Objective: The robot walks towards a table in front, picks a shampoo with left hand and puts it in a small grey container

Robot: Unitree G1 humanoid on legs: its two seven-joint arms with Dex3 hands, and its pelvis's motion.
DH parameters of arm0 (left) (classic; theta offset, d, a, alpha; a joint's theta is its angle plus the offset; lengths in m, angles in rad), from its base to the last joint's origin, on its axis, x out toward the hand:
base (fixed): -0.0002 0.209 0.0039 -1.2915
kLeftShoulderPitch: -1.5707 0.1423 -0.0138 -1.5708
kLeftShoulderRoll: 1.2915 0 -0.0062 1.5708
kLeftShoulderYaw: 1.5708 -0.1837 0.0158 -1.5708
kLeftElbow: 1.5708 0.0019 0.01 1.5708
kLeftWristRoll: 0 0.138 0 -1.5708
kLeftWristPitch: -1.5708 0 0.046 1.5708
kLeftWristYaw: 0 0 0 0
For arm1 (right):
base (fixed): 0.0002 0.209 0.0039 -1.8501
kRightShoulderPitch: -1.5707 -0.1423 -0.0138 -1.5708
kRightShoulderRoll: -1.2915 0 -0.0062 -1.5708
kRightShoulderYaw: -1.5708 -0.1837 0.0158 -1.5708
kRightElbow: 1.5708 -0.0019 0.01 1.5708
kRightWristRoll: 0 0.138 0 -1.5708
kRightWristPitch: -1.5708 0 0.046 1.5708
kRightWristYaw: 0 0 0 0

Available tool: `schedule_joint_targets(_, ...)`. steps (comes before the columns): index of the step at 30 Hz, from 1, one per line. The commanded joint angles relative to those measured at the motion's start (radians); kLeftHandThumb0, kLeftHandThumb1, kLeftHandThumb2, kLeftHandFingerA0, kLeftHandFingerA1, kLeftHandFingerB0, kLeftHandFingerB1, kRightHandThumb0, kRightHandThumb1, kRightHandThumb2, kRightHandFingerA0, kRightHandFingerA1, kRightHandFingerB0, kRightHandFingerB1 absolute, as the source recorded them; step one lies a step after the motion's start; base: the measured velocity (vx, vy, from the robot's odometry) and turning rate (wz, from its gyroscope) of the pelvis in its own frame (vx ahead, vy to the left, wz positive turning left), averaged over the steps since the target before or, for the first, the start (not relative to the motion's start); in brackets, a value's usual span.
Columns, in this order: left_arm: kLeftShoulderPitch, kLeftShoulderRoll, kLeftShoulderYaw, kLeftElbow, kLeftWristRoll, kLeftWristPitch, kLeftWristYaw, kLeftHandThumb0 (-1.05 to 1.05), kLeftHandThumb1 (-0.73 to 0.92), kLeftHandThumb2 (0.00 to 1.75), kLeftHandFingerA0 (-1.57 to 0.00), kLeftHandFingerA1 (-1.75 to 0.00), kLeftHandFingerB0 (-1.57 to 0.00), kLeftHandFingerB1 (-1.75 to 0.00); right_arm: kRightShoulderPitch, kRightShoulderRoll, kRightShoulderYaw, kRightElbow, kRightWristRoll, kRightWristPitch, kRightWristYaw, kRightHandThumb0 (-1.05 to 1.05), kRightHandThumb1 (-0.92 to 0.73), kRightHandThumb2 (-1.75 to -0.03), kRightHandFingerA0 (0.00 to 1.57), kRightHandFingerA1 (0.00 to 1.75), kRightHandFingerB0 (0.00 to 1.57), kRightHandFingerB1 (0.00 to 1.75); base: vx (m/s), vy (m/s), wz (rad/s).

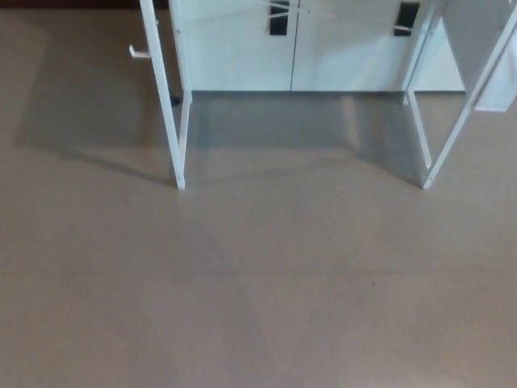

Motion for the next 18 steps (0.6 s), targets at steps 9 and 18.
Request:
schedule_joint_targets(9,0.019,-0.001,-0.035,0.009,0.023,-0.039,0.025,-0.20,0.60,0.58,-0.65,-0.43,-0.43,-0.35,0.008,-0.021,-0.001,0.004,-0.009,-0.006,0.016,-0.24,-0.71,-0.61,0.60,0.43,0.48,0.38,0.50,-0.068,0.39)
schedule_joint_targets(18,0.037,-0.004,-0.038,0.009,0.022,-0.053,0.017,-0.20,0.59,0.58,-0.58,-0.42,-0.43,-0.35,0.016,-0.024,0.014,0.003,-0.025,-0.001,0.018,-0.24,-0.72,-0.61,0.61,0.43,0.47,0.37,0.48,-0.053,-0.02)
